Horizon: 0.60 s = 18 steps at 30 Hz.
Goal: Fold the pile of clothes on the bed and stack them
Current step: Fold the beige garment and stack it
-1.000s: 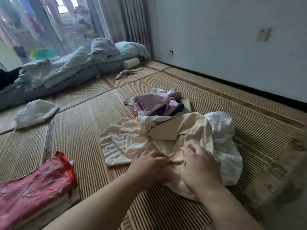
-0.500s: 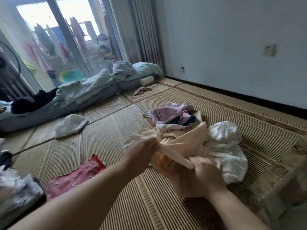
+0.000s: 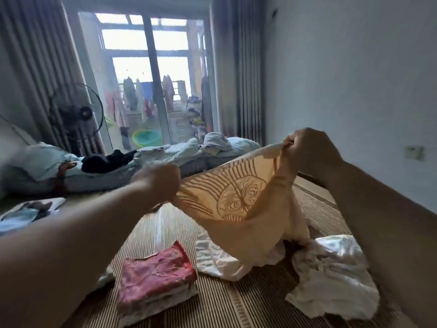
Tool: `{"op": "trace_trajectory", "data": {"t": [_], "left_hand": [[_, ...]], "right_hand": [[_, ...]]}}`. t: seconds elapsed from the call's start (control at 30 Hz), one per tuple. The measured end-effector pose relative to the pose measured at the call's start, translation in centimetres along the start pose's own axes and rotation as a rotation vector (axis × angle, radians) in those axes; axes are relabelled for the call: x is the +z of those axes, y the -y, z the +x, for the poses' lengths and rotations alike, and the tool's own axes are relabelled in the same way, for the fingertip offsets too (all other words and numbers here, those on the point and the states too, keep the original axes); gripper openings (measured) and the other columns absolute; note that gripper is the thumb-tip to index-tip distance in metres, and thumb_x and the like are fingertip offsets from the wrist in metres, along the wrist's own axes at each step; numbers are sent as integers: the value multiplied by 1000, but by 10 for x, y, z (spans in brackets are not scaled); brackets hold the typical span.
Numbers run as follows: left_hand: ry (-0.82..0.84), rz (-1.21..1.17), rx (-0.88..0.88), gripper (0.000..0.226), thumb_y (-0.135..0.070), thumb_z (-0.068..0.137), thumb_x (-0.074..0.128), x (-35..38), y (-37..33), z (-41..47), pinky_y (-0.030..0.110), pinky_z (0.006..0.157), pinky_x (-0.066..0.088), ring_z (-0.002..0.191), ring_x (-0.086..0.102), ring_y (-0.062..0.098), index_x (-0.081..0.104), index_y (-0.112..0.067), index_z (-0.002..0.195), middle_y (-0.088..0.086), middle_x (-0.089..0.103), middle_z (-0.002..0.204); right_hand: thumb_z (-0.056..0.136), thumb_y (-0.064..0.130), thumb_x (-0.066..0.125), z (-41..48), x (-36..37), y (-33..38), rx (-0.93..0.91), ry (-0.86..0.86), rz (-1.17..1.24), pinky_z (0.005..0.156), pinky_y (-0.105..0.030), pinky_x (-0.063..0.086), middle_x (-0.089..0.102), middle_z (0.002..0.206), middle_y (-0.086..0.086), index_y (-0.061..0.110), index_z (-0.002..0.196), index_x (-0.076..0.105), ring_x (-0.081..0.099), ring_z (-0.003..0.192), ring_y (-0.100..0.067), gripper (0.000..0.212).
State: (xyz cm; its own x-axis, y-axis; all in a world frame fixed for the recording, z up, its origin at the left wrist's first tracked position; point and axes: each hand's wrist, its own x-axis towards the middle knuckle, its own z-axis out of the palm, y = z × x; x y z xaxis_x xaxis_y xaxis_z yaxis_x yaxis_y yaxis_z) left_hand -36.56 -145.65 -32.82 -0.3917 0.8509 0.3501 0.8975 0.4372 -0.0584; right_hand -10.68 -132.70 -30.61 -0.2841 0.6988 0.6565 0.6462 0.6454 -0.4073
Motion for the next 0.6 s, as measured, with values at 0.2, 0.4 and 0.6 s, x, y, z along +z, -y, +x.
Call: {"op": "trace_trajectory", "data": {"t": [0.2, 0.4, 0.6], "left_hand": [[-47, -522, -129, 23, -2, 82, 64, -52, 54, 5, 19, 51, 42, 72, 61, 20, 55, -19, 69, 7, 65, 77], [237, -1041, 199, 50, -46, 66, 81, -56, -8, -32, 25, 73, 49, 81, 62, 16, 64, -10, 96, 7, 66, 93], [351, -1359, 81, 86, -65, 39, 77, -4, -83, -61, 35, 88, 54, 96, 69, 15, 57, -33, 116, -3, 71, 104]], "right_hand": [[81, 16, 54, 50, -37, 56, -52, 3, 10, 69, -27, 38, 57, 67, -5, 14, 64, 56, 55, 74, -26, 17], [78, 4, 49, 58, -32, 103, -73, 32, 76, 50, -20, 35, 51, 58, -3, 2, 75, 64, 50, 54, -13, 15], [81, 3, 47, 52, -22, 113, 3, 36, 129, 49, -20, 37, 51, 60, -4, -3, 82, 66, 51, 54, -16, 20]]}}
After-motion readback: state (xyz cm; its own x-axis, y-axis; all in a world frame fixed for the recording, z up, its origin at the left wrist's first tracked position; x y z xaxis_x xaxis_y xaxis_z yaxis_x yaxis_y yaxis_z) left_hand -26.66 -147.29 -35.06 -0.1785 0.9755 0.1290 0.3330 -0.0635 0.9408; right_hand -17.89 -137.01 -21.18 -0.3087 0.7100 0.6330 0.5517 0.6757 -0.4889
